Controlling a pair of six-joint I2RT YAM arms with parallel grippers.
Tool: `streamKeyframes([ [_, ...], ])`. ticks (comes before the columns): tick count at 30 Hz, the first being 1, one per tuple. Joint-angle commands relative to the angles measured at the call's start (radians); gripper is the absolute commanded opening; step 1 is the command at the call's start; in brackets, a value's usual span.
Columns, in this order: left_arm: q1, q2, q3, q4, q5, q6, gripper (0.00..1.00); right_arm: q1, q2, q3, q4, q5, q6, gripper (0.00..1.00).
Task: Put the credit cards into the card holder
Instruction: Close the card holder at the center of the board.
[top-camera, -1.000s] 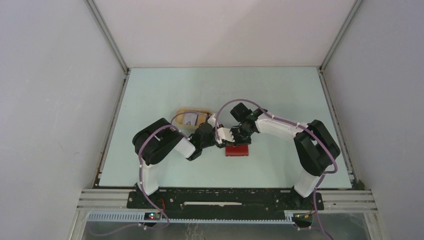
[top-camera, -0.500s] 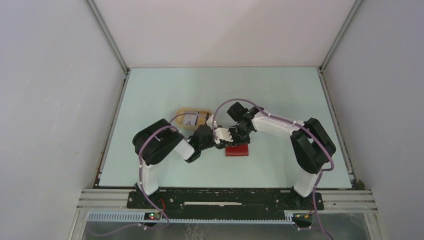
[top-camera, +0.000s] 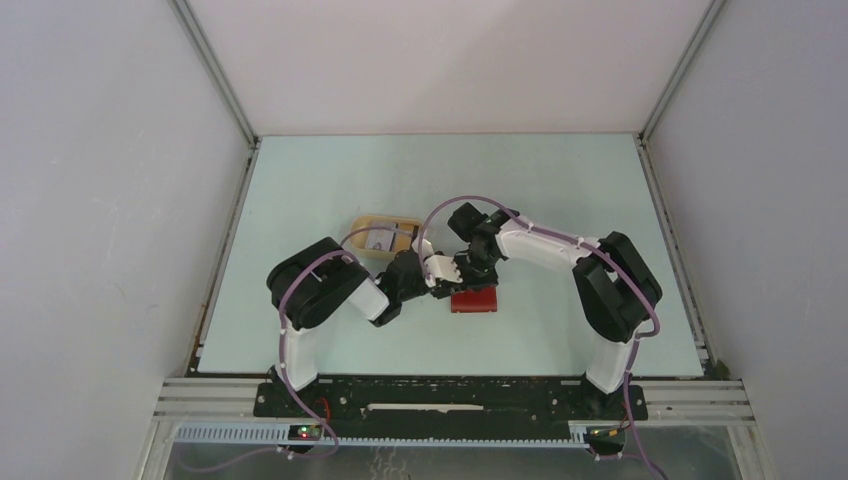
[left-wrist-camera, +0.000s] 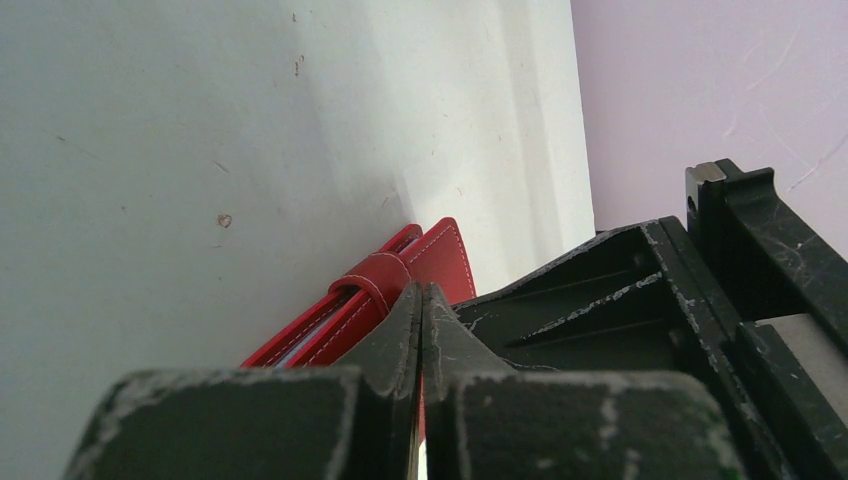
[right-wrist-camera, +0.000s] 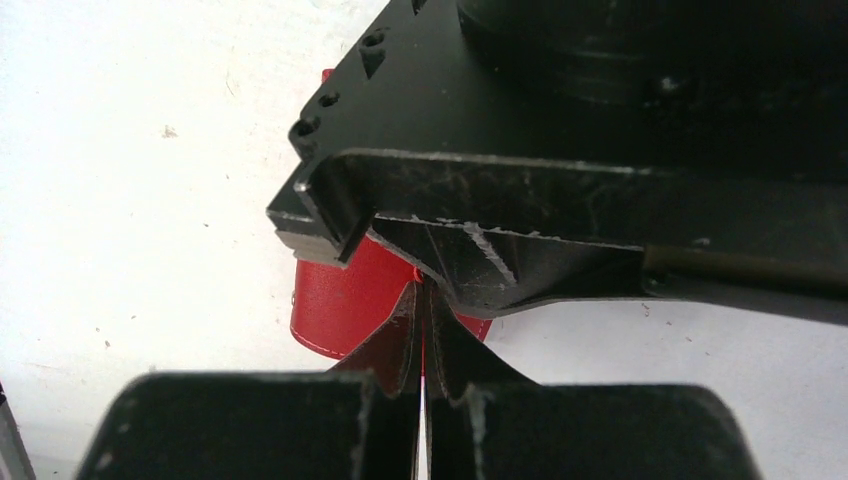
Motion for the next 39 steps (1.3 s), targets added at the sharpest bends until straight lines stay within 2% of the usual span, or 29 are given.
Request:
streamKeyframes([
  [1, -0.025, 0.061, -0.048, -0.218, -0.005, 0.061, 0.00, 0.017, 0.054, 0.015, -0.034, 0.043, 0.004, 0.00],
  [22, -0.012, 0.095, -0.083, -0.160, 0.009, 0.032, 0.00, 0.103, 0.125, 0.087, -0.034, 0.168, -0.035, 0.00],
  [39, 0.009, 0.134, -0.101, -0.098, 0.034, 0.005, 0.00, 0.157, 0.216, 0.139, -0.062, 0.187, -0.001, 0.00],
])
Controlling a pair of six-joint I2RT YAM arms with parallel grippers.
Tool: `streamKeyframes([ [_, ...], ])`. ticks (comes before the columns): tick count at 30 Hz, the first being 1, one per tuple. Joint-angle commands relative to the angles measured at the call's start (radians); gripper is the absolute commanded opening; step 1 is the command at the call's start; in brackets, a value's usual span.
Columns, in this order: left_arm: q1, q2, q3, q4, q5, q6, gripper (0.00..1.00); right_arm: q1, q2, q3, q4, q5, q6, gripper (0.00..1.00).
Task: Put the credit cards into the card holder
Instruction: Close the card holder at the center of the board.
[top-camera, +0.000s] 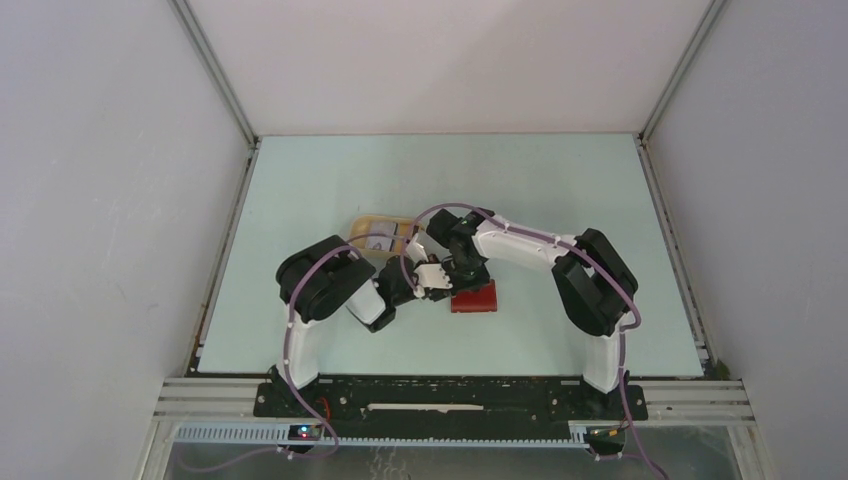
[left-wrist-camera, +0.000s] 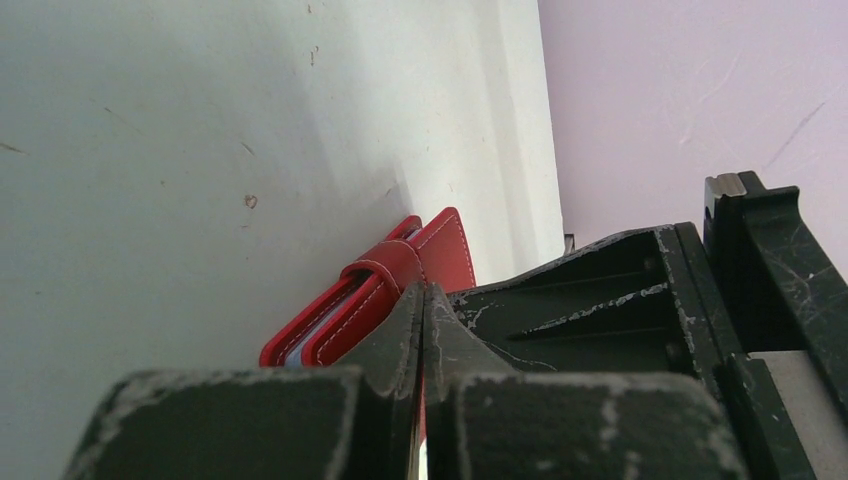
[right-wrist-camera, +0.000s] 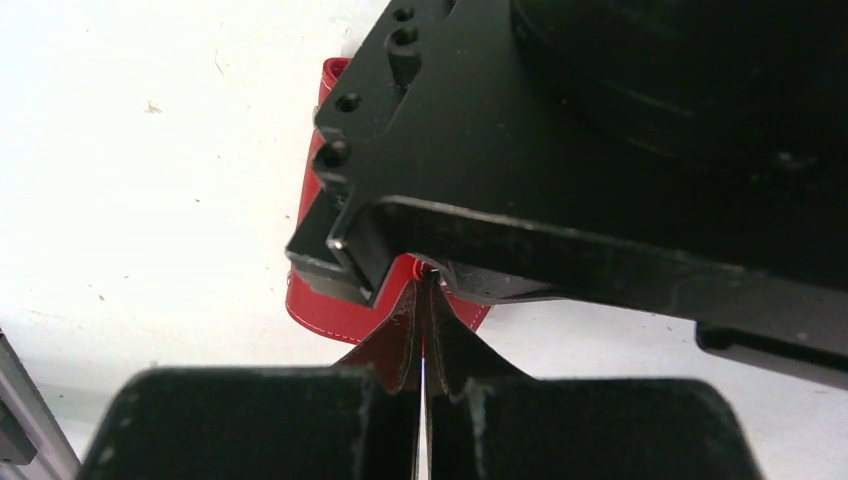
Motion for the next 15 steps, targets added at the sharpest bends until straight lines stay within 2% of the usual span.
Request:
streamKeyframes([
  [1, -0.015, 0.066, -0.050, -0.267, 0.004, 0.067, 0.00, 0.059, 0.108, -0.003, 0.076, 0.009, -0.005, 0.00],
  [3, -0.009, 0.061, -0.055, -0.248, 0.009, 0.065, 0.00, 0.051, 0.095, -0.002, 0.074, -0.006, 0.012, 0.02],
  [5, -0.005, 0.054, -0.051, -0.242, 0.011, 0.067, 0.00, 0.038, 0.070, -0.003, 0.068, -0.040, 0.026, 0.09],
  [10, -0.002, 0.017, -0.029, -0.260, 0.015, 0.075, 0.05, -0.012, -0.021, -0.004, 0.046, -0.107, 0.063, 0.43],
  [12, 0.000, -0.006, -0.019, -0.291, 0.010, 0.087, 0.09, -0.030, -0.057, -0.004, 0.030, -0.137, 0.076, 0.65],
  [14, 0.001, -0.030, -0.012, -0.318, 0.004, 0.101, 0.13, -0.048, -0.092, -0.006, 0.016, -0.164, 0.089, 0.98],
  [15, 0.001, -0.046, -0.011, -0.327, 0.002, 0.108, 0.16, -0.055, -0.110, -0.010, 0.015, -0.169, 0.093, 0.99],
])
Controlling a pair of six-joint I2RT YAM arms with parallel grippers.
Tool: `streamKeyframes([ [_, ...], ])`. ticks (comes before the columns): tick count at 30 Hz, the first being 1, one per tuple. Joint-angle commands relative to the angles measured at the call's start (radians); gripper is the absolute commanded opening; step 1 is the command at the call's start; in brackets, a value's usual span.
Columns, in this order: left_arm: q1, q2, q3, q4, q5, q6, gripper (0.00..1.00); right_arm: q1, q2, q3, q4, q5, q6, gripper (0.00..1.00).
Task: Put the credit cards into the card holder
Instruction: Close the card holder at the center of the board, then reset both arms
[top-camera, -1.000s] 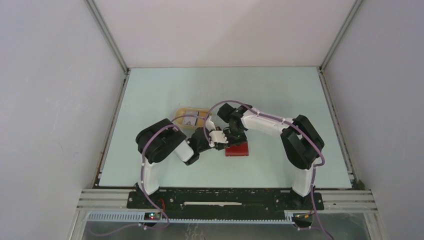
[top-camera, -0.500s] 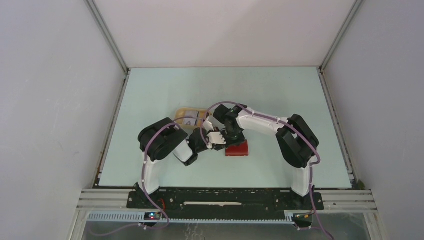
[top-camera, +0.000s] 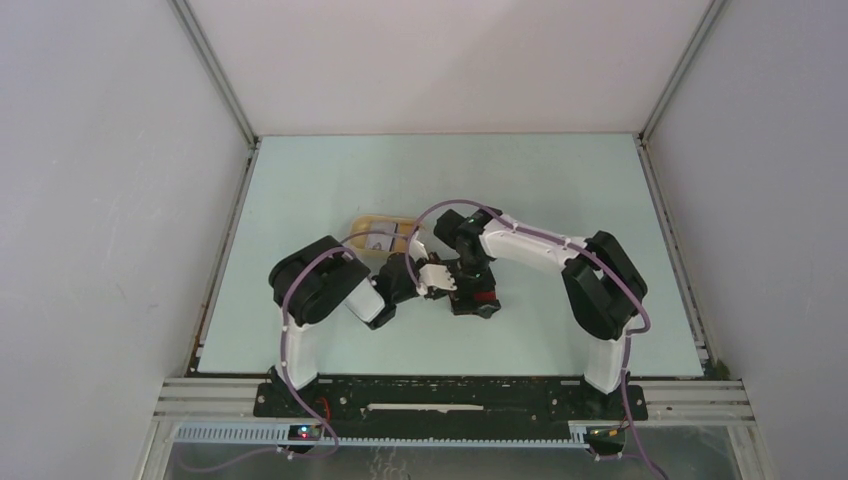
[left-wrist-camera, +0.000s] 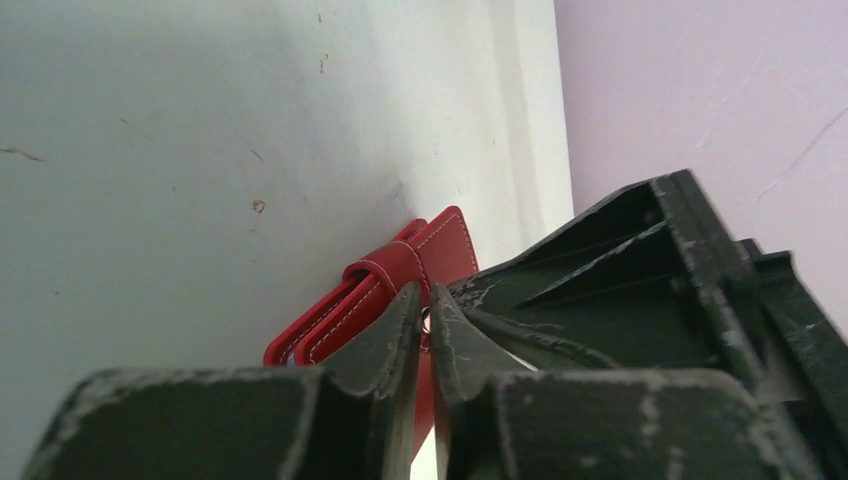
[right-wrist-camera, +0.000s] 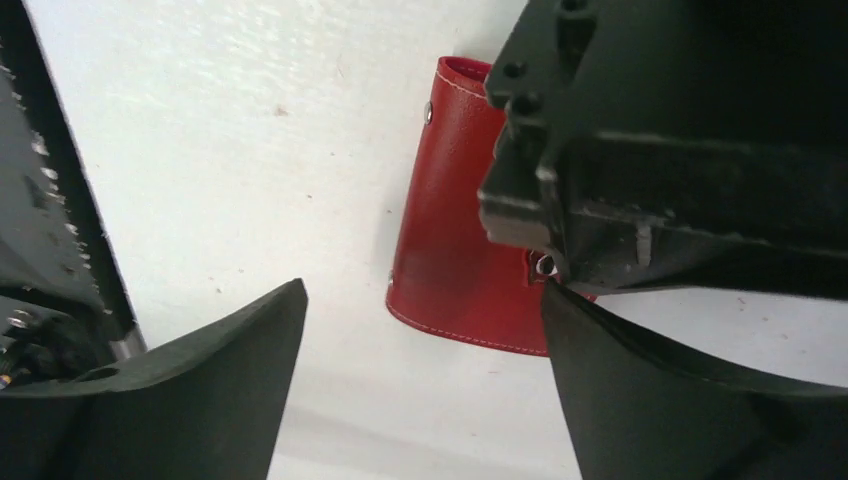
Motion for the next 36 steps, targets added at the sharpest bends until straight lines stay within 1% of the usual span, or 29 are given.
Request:
streamKeyframes([
  [1, -0.004, -0.034, -0.017, -0.280, 0.001, 0.103, 0.18, -0.038, -0.095, -0.005, 0.093, -0.082, 0.014, 1.00],
  [7, -0.003, -0.192, -0.033, -0.321, -0.032, 0.165, 0.32, -0.106, -0.206, -0.028, 0.055, -0.142, 0.036, 1.00],
  [9, -0.003, -0.259, -0.040, -0.347, -0.046, 0.199, 0.35, -0.125, -0.259, -0.051, 0.049, -0.154, 0.045, 1.00],
  [12, -0.004, -0.383, -0.065, -0.406, -0.078, 0.258, 0.36, -0.163, -0.353, -0.100, 0.063, -0.174, 0.075, 1.00],
  [15, -0.003, -0.554, -0.089, -0.528, -0.132, 0.351, 0.36, -0.219, -0.479, -0.145, 0.102, -0.212, 0.121, 1.00],
  [17, -0.005, -0.706, -0.091, -0.667, -0.186, 0.440, 0.37, -0.274, -0.582, -0.173, 0.157, -0.230, 0.176, 1.00],
  [19, -0.005, -0.865, -0.075, -0.845, -0.257, 0.540, 0.39, -0.342, -0.684, -0.192, 0.219, -0.241, 0.233, 1.00],
  [20, -0.005, -0.941, -0.064, -0.930, -0.287, 0.589, 0.42, -0.382, -0.733, -0.198, 0.255, -0.244, 0.268, 1.00],
  [21, -0.005, -1.024, -0.051, -1.035, -0.336, 0.632, 0.48, -0.426, -0.778, -0.203, 0.291, -0.253, 0.307, 1.00],
  [22, -0.004, -1.101, -0.039, -1.106, -0.373, 0.669, 0.55, -0.473, -0.820, -0.208, 0.326, -0.261, 0.350, 1.00],
  [24, -0.001, -1.244, -0.015, -1.230, -0.448, 0.723, 0.73, -0.542, -0.888, -0.209, 0.395, -0.249, 0.443, 1.00],
  [26, 0.002, -1.361, 0.020, -1.331, -0.506, 0.763, 0.89, -0.578, -0.920, -0.197, 0.430, -0.182, 0.543, 1.00],
  [27, 0.003, -1.406, 0.041, -1.377, -0.529, 0.778, 0.94, -0.590, -0.930, -0.190, 0.432, -0.145, 0.594, 1.00],
  [28, 0.003, -1.452, 0.065, -1.415, -0.553, 0.789, 0.99, -0.605, -0.939, -0.188, 0.432, -0.151, 0.635, 1.00],
  [30, 0.008, -1.495, 0.123, -1.479, -0.562, 0.819, 1.00, -0.644, -0.958, -0.188, 0.424, -0.225, 0.703, 1.00],
  [32, 0.008, -1.507, 0.198, -1.549, -0.566, 0.866, 1.00, -0.687, -0.977, -0.186, 0.418, -0.315, 0.764, 1.00],
  [35, 0.015, -1.495, 0.323, -1.649, -0.654, 0.903, 1.00, -0.756, -0.993, -0.154, 0.380, -0.472, 0.788, 1.00],
  [36, 0.022, -1.490, 0.358, -1.676, -0.663, 0.911, 1.00, -0.773, -0.995, -0.141, 0.373, -0.516, 0.797, 0.99],
])
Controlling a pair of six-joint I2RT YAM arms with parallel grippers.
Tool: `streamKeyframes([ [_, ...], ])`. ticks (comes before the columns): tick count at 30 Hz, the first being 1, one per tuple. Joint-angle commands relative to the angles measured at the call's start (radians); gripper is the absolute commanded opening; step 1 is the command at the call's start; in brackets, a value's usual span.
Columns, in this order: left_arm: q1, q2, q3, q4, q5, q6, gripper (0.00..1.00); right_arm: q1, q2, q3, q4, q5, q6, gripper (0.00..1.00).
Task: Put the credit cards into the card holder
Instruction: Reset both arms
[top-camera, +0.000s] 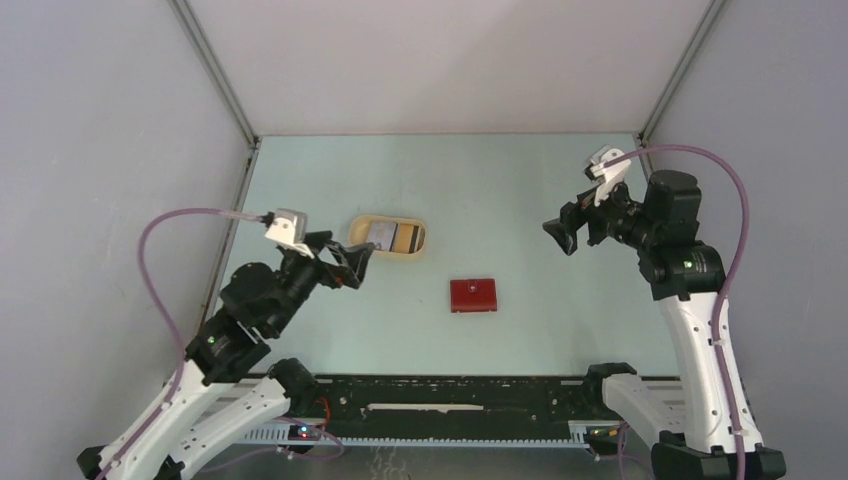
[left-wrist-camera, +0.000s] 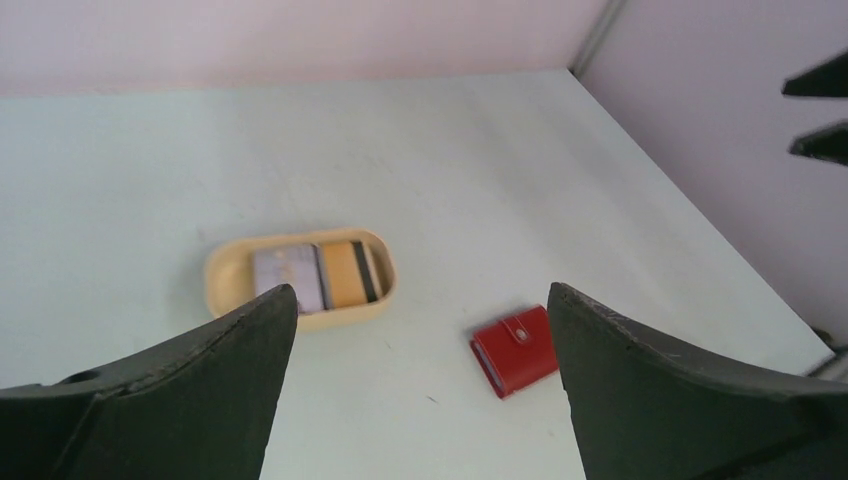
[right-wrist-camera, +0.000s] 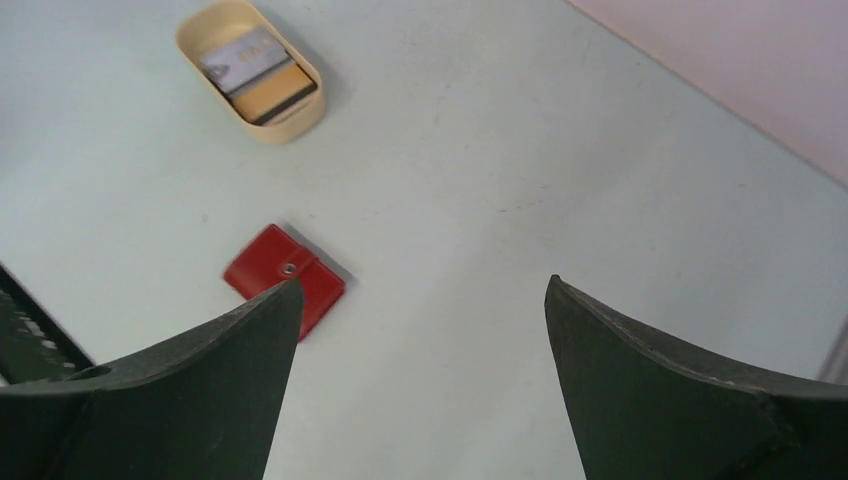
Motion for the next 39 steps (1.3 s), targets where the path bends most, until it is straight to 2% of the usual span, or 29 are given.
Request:
streamKeyframes([
  [1, 0.029, 0.017, 0.173, -0.204, -0.107, 0.108, 1.00, -0.077, -0.021, 0.079, -0.024, -0.249, 0.129, 1.00],
  [5, 0.094, 0.007, 0.224, -0.226, -0.011, 0.063, 1.00, -0.128, -0.036, 0.126, -0.033, -0.336, 0.203, 1.00],
  [9, 0.196, 0.004, 0.234, -0.213, 0.152, -0.022, 1.00, -0.156, -0.046, 0.147, -0.001, -0.285, 0.341, 1.00],
  [12, 0.317, 0.008, 0.230, -0.204, 0.292, -0.055, 1.00, -0.175, -0.049, 0.163, -0.004, -0.258, 0.359, 1.00],
  [18, 0.678, 0.017, 0.149, -0.132, 0.633, -0.113, 1.00, -0.203, -0.042, 0.169, -0.003, -0.268, 0.360, 1.00],
  [19, 0.708, 0.011, 0.138, -0.129, 0.644, -0.113, 1.00, -0.206, -0.041, 0.169, -0.005, -0.269, 0.359, 1.00],
  [27, 0.718, -0.065, 0.141, -0.201, 0.564, -0.019, 1.00, -0.235, -0.039, 0.169, -0.011, -0.277, 0.352, 1.00],
  [39, 0.718, -0.097, 0.101, -0.157, 0.607, -0.028, 1.00, -0.265, -0.077, 0.098, 0.057, -0.306, 0.376, 1.00],
])
